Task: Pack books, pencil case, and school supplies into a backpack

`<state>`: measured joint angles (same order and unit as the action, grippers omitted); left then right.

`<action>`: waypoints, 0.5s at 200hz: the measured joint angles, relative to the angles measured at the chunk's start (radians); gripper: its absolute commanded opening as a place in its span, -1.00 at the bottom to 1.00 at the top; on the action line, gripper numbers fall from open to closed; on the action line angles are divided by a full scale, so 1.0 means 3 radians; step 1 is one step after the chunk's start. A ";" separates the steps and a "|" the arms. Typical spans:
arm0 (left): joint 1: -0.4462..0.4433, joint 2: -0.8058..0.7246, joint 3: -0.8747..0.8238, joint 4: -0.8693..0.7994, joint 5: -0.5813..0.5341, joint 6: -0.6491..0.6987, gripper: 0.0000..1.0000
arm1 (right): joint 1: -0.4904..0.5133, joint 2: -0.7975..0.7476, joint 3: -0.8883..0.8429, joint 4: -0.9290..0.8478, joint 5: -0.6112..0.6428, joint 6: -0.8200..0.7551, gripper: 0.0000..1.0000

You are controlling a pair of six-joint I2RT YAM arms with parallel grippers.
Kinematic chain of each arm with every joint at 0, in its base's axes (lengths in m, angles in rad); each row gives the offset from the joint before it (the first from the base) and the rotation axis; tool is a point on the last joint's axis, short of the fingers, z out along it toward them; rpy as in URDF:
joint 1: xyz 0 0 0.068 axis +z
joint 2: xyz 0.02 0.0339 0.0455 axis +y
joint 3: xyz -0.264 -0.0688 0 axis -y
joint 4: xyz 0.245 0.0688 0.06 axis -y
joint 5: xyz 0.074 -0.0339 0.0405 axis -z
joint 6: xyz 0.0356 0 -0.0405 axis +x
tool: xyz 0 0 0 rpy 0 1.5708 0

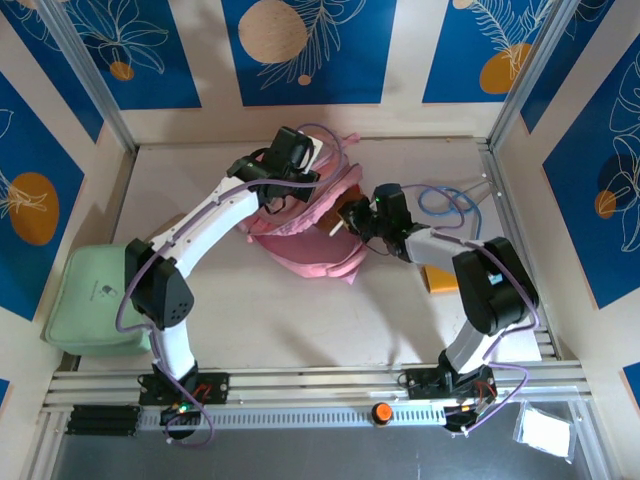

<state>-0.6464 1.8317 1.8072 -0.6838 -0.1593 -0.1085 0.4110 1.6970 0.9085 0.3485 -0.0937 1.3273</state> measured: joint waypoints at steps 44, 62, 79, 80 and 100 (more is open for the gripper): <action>0.0001 -0.0001 -0.0003 0.0057 0.0132 -0.0111 -1.00 | 0.0072 0.0516 0.0526 0.0106 0.0069 0.0118 -1.00; 0.0003 -0.0001 -0.0004 0.0061 0.0145 -0.0145 -1.00 | 0.0103 0.0664 0.0637 0.0170 0.0100 0.0156 -1.00; 0.0003 -0.0001 -0.0014 0.0072 0.0158 -0.0167 -1.00 | 0.0120 0.0796 0.0764 0.0186 0.0103 0.0181 -0.97; 0.0003 -0.0001 -0.0014 0.0074 0.0158 -0.0168 -1.00 | 0.0121 0.0800 0.0769 0.0186 0.0102 0.0181 -0.97; 0.0003 -0.0001 -0.0029 0.0108 0.0172 -0.0178 -1.00 | 0.0127 0.0889 0.0880 0.0183 0.0097 0.0205 -0.71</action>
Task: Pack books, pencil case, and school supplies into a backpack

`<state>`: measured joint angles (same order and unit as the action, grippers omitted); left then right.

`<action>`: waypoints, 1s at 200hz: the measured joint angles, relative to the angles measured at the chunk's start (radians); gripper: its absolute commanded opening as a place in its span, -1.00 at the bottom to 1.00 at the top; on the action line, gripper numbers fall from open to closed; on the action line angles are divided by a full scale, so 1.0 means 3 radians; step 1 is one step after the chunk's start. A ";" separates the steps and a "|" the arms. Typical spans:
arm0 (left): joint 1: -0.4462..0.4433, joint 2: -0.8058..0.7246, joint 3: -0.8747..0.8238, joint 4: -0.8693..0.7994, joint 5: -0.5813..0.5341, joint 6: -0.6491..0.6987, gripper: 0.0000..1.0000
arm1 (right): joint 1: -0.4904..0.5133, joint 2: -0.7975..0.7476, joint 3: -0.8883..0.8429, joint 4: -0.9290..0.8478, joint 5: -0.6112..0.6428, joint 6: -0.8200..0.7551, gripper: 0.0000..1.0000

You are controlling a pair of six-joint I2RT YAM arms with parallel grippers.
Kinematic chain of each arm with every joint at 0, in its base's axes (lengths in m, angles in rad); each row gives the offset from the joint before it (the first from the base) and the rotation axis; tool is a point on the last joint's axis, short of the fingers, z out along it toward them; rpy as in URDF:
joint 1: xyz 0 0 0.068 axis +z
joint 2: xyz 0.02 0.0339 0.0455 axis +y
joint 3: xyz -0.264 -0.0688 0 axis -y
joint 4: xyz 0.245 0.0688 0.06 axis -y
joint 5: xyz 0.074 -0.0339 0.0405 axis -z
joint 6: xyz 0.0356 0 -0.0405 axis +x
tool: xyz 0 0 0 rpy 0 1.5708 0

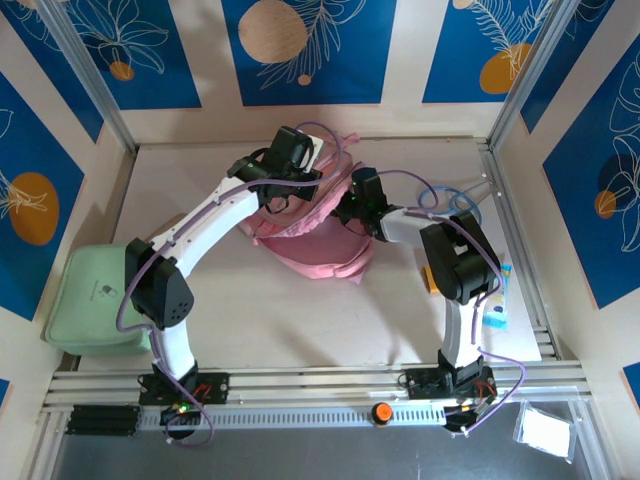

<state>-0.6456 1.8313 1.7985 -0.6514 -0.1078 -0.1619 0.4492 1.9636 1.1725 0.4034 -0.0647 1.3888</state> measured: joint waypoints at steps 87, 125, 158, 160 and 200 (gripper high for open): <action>0.0000 0.0000 -0.0028 0.0080 0.0076 -0.0084 -1.00 | -0.0085 -0.0127 -0.0223 -0.0182 -0.0070 0.0168 0.42; 0.0001 0.0001 -0.0028 0.0095 0.0098 -0.0131 -1.00 | -0.0137 -0.0501 -0.0661 -0.0186 -0.0127 0.0174 0.44; 0.0010 0.0003 -0.0047 0.0126 0.0126 -0.0144 -1.00 | -0.0193 -0.0844 -0.1150 -0.0134 -0.0155 0.0203 0.39; 0.0010 0.0004 -0.0050 0.0127 0.0131 -0.0144 -1.00 | -0.0197 -0.0870 -0.1190 -0.0130 -0.0158 0.0205 0.38; 0.0017 0.0014 -0.0111 0.0196 0.0273 -0.0145 -0.80 | -0.0373 -0.1531 -0.1719 -0.0131 -0.0074 0.0118 0.38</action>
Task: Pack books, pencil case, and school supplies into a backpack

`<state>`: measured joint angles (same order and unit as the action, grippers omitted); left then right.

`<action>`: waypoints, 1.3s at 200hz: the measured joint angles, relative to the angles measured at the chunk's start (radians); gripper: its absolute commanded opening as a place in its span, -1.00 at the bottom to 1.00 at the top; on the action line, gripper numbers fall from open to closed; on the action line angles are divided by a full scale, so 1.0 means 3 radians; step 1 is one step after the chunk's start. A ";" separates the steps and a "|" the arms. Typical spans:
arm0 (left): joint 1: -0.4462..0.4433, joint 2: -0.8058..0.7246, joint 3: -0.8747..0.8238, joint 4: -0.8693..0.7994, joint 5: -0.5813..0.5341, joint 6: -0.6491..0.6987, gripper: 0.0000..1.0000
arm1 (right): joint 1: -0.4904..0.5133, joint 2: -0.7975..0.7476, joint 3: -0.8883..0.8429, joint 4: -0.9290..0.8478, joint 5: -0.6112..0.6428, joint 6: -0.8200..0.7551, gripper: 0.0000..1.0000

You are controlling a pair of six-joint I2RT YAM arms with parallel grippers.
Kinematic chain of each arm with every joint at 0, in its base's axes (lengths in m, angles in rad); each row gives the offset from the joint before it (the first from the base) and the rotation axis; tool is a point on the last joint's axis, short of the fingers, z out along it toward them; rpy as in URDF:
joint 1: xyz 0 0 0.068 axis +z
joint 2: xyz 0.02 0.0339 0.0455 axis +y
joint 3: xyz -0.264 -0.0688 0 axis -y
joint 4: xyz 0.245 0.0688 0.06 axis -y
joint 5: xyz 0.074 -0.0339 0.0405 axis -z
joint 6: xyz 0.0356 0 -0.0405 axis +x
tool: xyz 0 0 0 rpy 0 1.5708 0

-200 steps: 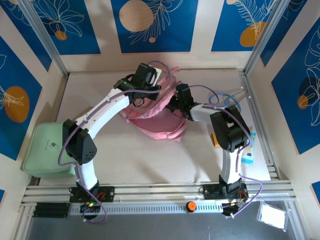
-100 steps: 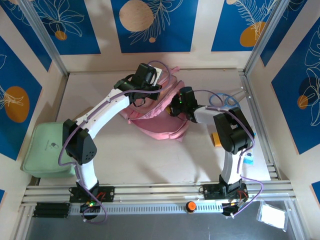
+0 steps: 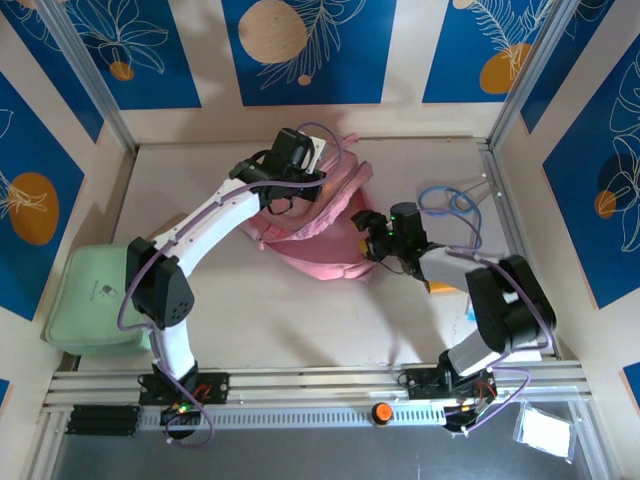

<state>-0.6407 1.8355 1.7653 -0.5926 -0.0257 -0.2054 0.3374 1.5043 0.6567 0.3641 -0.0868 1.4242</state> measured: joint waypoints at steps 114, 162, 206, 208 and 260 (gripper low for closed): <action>0.0537 -0.0305 -0.1429 0.0848 0.0843 -0.0459 0.49 | -0.0320 -0.1064 0.0248 -0.0982 0.0621 -0.0978 0.54; 0.1317 -0.0725 -0.2438 0.1307 0.0931 -0.1111 0.50 | -0.0074 -0.0875 0.0496 -0.1417 0.0857 -0.1274 0.55; 0.1564 -0.0744 -0.2801 0.1521 0.0923 -0.1606 0.34 | 0.0056 -0.0626 0.0622 -0.1647 0.0927 -0.1350 0.55; 0.1569 -0.0743 -0.2810 0.1537 0.0923 -0.1621 0.33 | 0.0060 -0.0615 0.0627 -0.1657 0.0928 -0.1353 0.55; 0.1606 -0.0443 -0.2834 0.1883 0.0952 -0.1985 0.06 | 0.0107 -0.0500 0.0731 -0.1857 0.0930 -0.1372 0.55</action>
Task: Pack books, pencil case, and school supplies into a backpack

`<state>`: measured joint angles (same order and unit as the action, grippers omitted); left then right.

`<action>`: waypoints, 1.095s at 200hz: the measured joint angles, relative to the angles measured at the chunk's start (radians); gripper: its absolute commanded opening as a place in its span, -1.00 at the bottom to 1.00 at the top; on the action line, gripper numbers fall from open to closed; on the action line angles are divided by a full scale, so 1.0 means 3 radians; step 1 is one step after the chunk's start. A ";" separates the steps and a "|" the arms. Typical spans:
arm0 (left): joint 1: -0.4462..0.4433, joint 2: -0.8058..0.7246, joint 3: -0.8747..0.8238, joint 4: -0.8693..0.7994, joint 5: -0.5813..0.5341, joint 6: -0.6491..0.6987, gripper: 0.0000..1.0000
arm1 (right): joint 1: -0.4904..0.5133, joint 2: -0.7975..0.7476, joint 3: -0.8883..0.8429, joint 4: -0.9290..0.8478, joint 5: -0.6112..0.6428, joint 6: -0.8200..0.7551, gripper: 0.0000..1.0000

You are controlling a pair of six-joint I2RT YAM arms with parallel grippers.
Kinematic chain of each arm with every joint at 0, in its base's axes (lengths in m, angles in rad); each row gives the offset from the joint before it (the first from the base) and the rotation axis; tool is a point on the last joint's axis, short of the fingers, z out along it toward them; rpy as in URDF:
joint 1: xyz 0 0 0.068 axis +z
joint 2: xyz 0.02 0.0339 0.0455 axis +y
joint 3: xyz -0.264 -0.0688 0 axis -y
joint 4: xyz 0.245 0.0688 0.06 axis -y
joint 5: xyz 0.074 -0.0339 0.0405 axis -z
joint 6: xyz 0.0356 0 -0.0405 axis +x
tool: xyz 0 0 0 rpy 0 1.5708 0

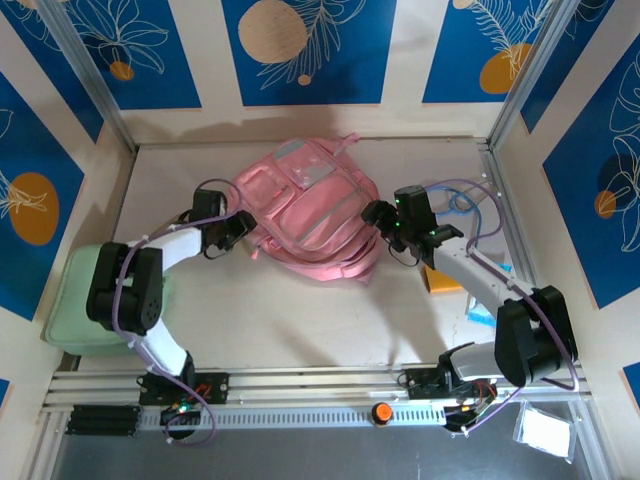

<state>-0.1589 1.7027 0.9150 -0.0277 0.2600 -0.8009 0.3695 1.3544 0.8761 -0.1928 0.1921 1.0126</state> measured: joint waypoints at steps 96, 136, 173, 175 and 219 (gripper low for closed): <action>0.0008 0.0285 0.0014 0.0253 0.0112 -0.0189 -0.74 | 0.0013 0.0240 0.0004 -0.0131 -0.0079 0.0003 0.54; 0.0013 0.0282 0.0033 0.0292 0.0181 -0.0207 -1.00 | 0.0011 0.0515 0.0051 -0.0153 -0.0247 -0.0015 0.34; 0.0022 0.0168 0.0032 0.0221 0.0215 -0.0203 -1.00 | -0.0025 0.0970 0.0413 -0.0303 -0.0482 -0.0144 0.03; 0.0022 0.0150 0.0032 0.0214 0.0217 -0.0203 -1.00 | -0.0031 0.0994 0.0434 -0.0313 -0.0493 -0.0150 0.02; -0.0011 -0.0287 0.0032 0.0029 0.0277 -0.0178 -1.00 | -0.0160 0.1433 0.0960 -0.0468 -0.0552 -0.0401 -0.04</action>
<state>-0.1623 1.6165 0.9245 -0.0189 0.3431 -0.8543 0.3214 1.7844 1.1641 -0.3332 0.0265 0.8925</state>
